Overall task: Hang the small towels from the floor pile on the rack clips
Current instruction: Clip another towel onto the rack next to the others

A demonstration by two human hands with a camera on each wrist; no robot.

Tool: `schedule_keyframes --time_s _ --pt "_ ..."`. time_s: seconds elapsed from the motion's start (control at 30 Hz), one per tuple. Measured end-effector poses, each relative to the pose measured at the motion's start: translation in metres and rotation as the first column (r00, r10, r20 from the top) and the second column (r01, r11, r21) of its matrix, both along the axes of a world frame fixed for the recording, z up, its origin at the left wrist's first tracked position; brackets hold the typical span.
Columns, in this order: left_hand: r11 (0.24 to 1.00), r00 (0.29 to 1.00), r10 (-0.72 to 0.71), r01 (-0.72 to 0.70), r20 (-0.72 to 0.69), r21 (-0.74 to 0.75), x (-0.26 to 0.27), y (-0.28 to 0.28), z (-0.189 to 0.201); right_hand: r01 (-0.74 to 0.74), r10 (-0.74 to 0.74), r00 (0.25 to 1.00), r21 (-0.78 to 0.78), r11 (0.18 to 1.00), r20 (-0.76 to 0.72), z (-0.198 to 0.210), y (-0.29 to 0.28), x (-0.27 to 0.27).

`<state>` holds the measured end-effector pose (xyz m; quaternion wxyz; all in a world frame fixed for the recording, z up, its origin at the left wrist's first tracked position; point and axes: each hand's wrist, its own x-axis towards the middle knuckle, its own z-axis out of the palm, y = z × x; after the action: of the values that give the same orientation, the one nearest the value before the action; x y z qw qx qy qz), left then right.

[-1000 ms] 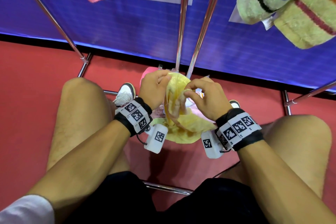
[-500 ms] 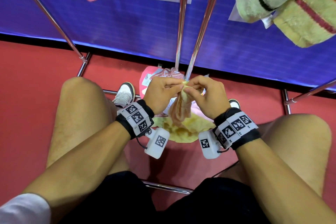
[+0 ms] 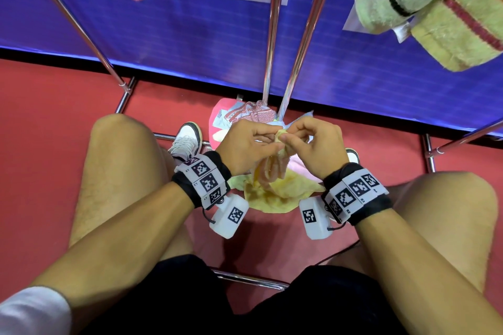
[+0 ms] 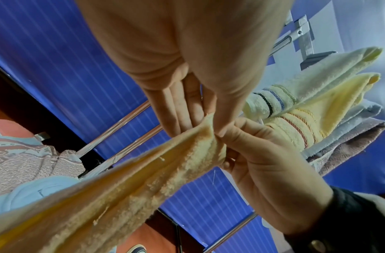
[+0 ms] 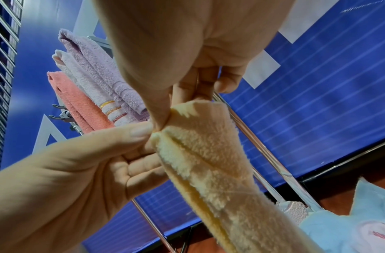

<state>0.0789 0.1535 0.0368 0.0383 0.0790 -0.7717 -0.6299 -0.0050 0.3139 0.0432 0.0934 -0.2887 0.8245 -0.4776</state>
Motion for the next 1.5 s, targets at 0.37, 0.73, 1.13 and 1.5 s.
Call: schedule_keyframes --time_s 0.37,0.73,1.13,1.5 --pt "0.99 0.997 0.067 -0.07 0.026 0.126 -0.003 -0.006 0.005 -0.048 0.048 0.998 -0.006 0.999 -0.036 0.007 -0.001 0.004" --pt "0.976 0.993 0.119 -0.119 0.011 0.18 -0.008 -0.018 0.015 -0.004 0.066 0.937 0.178 0.984 -0.342 -0.006 -0.002 -0.006" --pt "0.961 0.971 0.23 -0.216 -0.068 0.172 -0.009 -0.028 0.019 -0.02 0.023 0.976 0.019 1.0 -0.215 0.0 0.004 -0.009" --pt "0.971 0.98 0.177 -0.158 -0.092 0.179 -0.007 -0.022 0.017 0.021 -0.04 0.993 -0.168 0.986 -0.108 0.003 0.002 -0.008"
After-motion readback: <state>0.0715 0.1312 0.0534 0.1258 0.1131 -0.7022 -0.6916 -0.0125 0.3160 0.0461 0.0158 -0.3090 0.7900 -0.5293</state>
